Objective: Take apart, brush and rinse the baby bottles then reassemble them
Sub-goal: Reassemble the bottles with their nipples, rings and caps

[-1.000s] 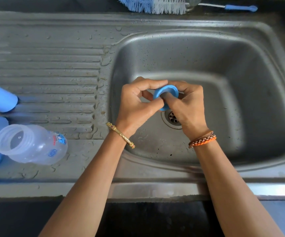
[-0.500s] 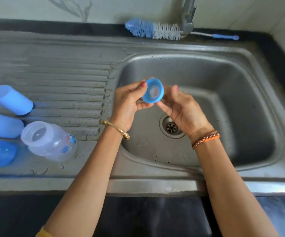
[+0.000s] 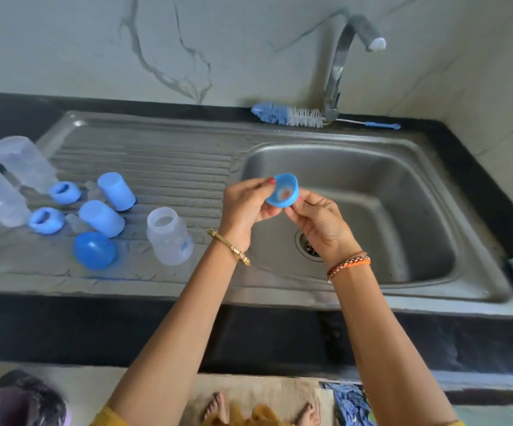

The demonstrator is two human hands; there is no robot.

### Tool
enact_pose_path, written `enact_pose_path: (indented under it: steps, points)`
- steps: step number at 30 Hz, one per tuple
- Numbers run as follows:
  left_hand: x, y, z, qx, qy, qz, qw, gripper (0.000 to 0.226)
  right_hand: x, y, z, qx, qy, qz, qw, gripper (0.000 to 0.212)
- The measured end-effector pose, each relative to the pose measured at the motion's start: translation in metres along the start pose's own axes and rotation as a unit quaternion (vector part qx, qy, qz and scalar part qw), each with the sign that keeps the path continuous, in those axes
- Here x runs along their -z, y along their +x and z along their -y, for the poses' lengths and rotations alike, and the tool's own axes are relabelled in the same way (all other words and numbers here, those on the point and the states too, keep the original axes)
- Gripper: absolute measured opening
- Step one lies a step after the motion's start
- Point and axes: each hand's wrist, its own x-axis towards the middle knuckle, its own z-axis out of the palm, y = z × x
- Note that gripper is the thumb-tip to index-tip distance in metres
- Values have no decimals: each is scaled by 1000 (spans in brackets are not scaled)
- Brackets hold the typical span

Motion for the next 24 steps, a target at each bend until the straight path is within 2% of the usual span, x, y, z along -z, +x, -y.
enact_pose_path:
  steps: [2, 6, 9, 11, 12, 14, 17, 18, 20, 22, 24]
  points:
    - [8, -6, -10, -30, 22, 24, 999, 17, -7, -5, 2, 0, 39, 30, 999, 21]
    - [26, -14, -38, -117, 108, 9, 987, 18, -43, -5, 13, 13, 49, 84, 995, 31]
    - [56, -15, -59, -237, 153, -14, 959, 20, -76, -2, 26, 44, -15, 62, 997, 15]
    - [88, -18, -65, -302, 196, -44, 932, 29, -94, 0, 26, 86, -121, 57, 987, 13]
    - [103, -20, -63, -305, 217, -55, 926, 35, -101, 0, 24, 107, -178, 57, 977, 13]
    - [132, -26, -53, -246, 242, -45, 938, 49, -112, 1, 9, 142, -285, 64, 946, 11]
    - [163, -26, -23, -137, 265, 9, 954, 77, -120, 5, -17, 194, -462, 52, 864, 6]
    - [171, -23, -12, -123, 276, 15, 953, 88, -124, 5, -24, 205, -504, 45, 838, 7]
    - [176, -18, 5, -118, 273, 20, 955, 107, -131, 4, -30, 220, -544, 42, 809, 13]
    - [176, -15, 19, -123, 252, 15, 960, 107, -139, 4, -35, 230, -571, 60, 786, 14]
    - [176, -11, 31, -140, 228, 6, 963, 92, -144, 5, -39, 239, -613, 79, 749, 16]
